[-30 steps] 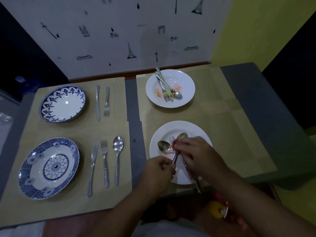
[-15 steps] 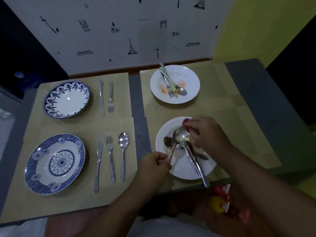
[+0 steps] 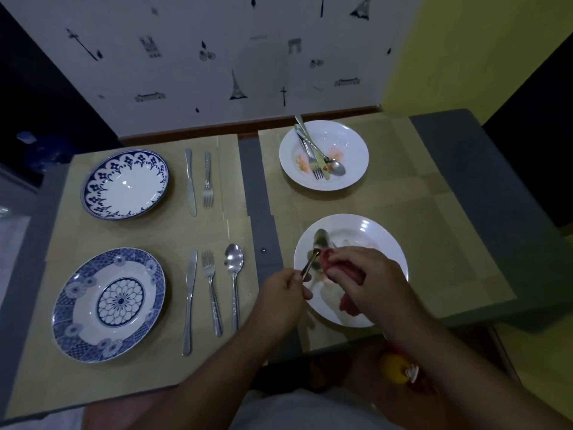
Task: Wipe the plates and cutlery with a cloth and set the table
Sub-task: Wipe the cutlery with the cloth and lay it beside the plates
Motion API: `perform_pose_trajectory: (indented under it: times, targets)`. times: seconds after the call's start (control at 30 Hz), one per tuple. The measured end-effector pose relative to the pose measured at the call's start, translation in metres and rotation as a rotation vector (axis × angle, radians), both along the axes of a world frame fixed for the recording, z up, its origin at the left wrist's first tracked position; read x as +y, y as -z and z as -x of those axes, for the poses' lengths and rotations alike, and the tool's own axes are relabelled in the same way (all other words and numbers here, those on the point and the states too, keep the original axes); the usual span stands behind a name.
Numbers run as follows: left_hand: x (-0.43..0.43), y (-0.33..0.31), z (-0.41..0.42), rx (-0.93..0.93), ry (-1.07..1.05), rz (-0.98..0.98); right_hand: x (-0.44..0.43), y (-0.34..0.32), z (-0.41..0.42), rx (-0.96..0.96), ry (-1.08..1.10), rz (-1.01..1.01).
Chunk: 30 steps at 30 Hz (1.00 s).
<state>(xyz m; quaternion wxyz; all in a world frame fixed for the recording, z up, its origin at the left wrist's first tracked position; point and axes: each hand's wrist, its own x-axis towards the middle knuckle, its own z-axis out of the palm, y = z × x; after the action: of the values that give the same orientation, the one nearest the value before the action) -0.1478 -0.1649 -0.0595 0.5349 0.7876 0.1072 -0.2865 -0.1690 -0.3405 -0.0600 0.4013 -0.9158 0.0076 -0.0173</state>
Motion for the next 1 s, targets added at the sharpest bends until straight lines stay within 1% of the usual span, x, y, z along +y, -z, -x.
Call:
perform_pose_trajectory:
  times: [0.07, 0.2, 0.27, 0.37, 0.43, 0.53, 0.57, 0.6, 0.7, 0.73, 0.77, 0.8, 0.9, 0.93, 1.0]
  targets:
    - [0.002, 0.003, 0.000, -0.047, 0.036, -0.024, 0.004, 0.000, 0.003, -0.036, -0.056, 0.062]
    - [0.003, 0.004, 0.000, -0.108, 0.066, -0.025, 0.012, 0.013, 0.004, -0.202, -0.239, 0.265]
    - [0.005, 0.004, 0.001, -0.163, 0.114, -0.045, 0.009, 0.017, -0.003, -0.244, -0.248, 0.333]
    - [0.009, 0.002, 0.000, -0.234, 0.149, -0.068, 0.003, 0.014, -0.022, -0.218, -0.182, 0.313]
    - [0.011, 0.003, -0.004, -0.274, 0.120, -0.066, 0.003, 0.012, -0.034, -0.213, -0.123, 0.292]
    - [0.014, 0.003, -0.005, -0.259, 0.137, -0.070, 0.003, 0.008, -0.044, -0.183, 0.096, 0.231]
    - [0.014, 0.003, -0.003, -0.247, 0.153, -0.073, 0.004, 0.006, -0.043, -0.181, 0.107, 0.226]
    - [0.014, 0.003, 0.000, -0.241, 0.162, -0.073, 0.007, 0.005, -0.040, -0.193, 0.055, 0.239]
    - [0.015, 0.002, 0.004, -0.251, 0.172, -0.054, 0.020, 0.005, -0.023, -0.222, -0.228, 0.300]
    - [0.016, 0.001, 0.003, -0.259, 0.171, -0.051, 0.020, 0.005, -0.023, -0.216, -0.269, 0.307]
    - [0.016, 0.002, 0.003, -0.272, 0.168, -0.059, 0.018, 0.005, -0.028, -0.204, -0.261, 0.301]
    - [0.016, 0.001, 0.002, -0.286, 0.163, -0.069, 0.013, 0.007, -0.037, -0.183, -0.203, 0.283]
    - [0.016, -0.001, 0.003, -0.303, 0.159, -0.053, -0.001, 0.009, -0.059, -0.140, 0.048, 0.227]
    - [0.016, -0.002, 0.004, -0.306, 0.162, -0.051, -0.001, 0.008, -0.061, -0.150, 0.065, 0.226]
    - [0.016, 0.000, 0.002, -0.320, 0.158, -0.070, 0.008, 0.004, -0.051, -0.183, -0.050, 0.235]
